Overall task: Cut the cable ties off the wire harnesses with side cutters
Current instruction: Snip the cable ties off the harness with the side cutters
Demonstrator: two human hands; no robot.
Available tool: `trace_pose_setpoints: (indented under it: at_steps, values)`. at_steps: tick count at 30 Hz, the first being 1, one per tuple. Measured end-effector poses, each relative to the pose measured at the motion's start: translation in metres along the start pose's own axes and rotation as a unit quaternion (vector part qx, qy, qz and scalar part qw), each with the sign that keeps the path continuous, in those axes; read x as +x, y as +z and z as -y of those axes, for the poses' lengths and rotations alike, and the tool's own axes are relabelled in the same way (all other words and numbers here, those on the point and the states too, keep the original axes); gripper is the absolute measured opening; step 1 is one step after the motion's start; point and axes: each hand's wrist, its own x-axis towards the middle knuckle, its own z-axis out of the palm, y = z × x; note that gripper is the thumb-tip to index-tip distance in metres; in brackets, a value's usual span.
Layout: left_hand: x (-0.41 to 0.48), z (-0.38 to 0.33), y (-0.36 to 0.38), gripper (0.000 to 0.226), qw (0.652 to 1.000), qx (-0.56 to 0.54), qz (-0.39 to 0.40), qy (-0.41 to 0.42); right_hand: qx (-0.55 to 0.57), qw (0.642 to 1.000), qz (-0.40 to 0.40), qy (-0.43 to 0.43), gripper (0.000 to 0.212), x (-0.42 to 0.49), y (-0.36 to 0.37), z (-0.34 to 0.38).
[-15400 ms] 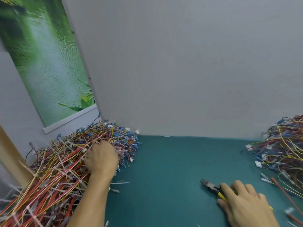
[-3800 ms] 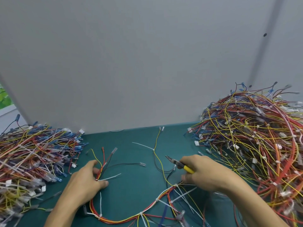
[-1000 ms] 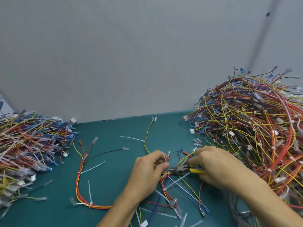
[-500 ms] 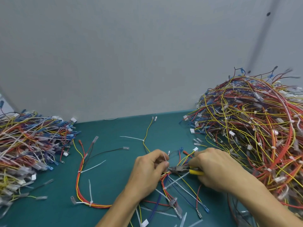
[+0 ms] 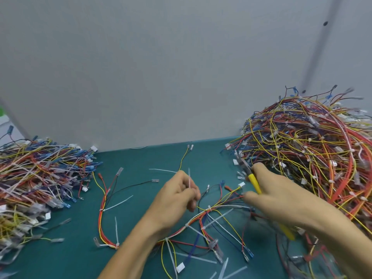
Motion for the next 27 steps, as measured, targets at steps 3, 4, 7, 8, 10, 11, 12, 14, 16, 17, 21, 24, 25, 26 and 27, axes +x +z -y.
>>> trace_pose_setpoints:
  at_steps: [3, 4, 7, 8, 10, 11, 12, 14, 16, 17, 21, 24, 25, 26, 27]
  values:
    - [-0.003, 0.000, 0.008, 0.012, 0.999, -0.002, 0.028, -0.030, -0.011, 0.999, 0.040, -0.011, 0.028, -0.015, -0.009, 0.010]
    - [-0.003, 0.002, 0.009, 0.014, 0.999, -0.006, 0.028, -0.043, -0.025, 0.998, 0.051, -0.020, 0.028, -0.020, -0.009, 0.012]
    - [-0.003, 0.010, 0.004, 0.020, 0.997, 0.052, 0.035, -0.042, -0.068, 0.994, 0.071, -0.051, 0.024, -0.035, 0.004, 0.016]
    - [-0.004, 0.012, 0.000, 0.019, 0.994, 0.098, 0.044, -0.024, -0.077, 0.992, 0.083, -0.055, 0.023, -0.038, 0.010, 0.016]
    - [-0.007, 0.016, -0.006, 0.014, 0.984, 0.168, 0.059, -0.002, -0.102, 0.985, 0.127, -0.048, 0.025, -0.042, 0.020, 0.018]
    - [-0.008, 0.018, -0.008, 0.012, 0.983, 0.171, 0.065, -0.003, -0.120, 0.980, 0.152, -0.038, 0.025, -0.043, 0.024, 0.019]
    - [-0.008, 0.019, -0.009, 0.008, 0.983, 0.167, 0.071, -0.006, -0.136, 0.975, 0.171, -0.023, 0.026, -0.043, 0.027, 0.020]
    - [-0.008, 0.020, -0.010, 0.004, 0.980, 0.181, 0.083, 0.002, -0.159, 0.970, 0.182, 0.007, 0.031, -0.043, 0.033, 0.022]
    - [-0.007, 0.022, -0.008, 0.006, 0.972, 0.213, 0.096, 0.016, -0.173, 0.971, 0.166, 0.015, 0.028, -0.040, 0.038, 0.025]
    - [-0.006, 0.023, -0.007, 0.006, 0.969, 0.226, 0.100, 0.021, -0.179, 0.971, 0.157, 0.015, 0.026, -0.040, 0.039, 0.027]
    - [-0.005, 0.022, -0.001, 0.009, 0.959, 0.250, 0.131, 0.028, -0.190, 0.974, 0.124, 0.028, 0.025, -0.039, 0.041, 0.027]
    - [-0.003, 0.024, 0.003, 0.016, 0.951, 0.273, 0.141, 0.028, -0.186, 0.975, 0.117, 0.032, 0.025, -0.039, 0.045, 0.025]
    - [-0.002, 0.024, 0.004, 0.013, 0.949, 0.281, 0.138, 0.032, -0.182, 0.976, 0.117, 0.029, 0.025, -0.038, 0.047, 0.025]
    - [-0.002, 0.025, 0.004, 0.010, 0.948, 0.285, 0.135, 0.036, -0.177, 0.977, 0.115, 0.024, 0.026, -0.037, 0.049, 0.025]
    - [-0.002, 0.026, 0.004, 0.009, 0.949, 0.285, 0.134, 0.037, -0.171, 0.979, 0.111, 0.019, 0.029, -0.036, 0.051, 0.024]
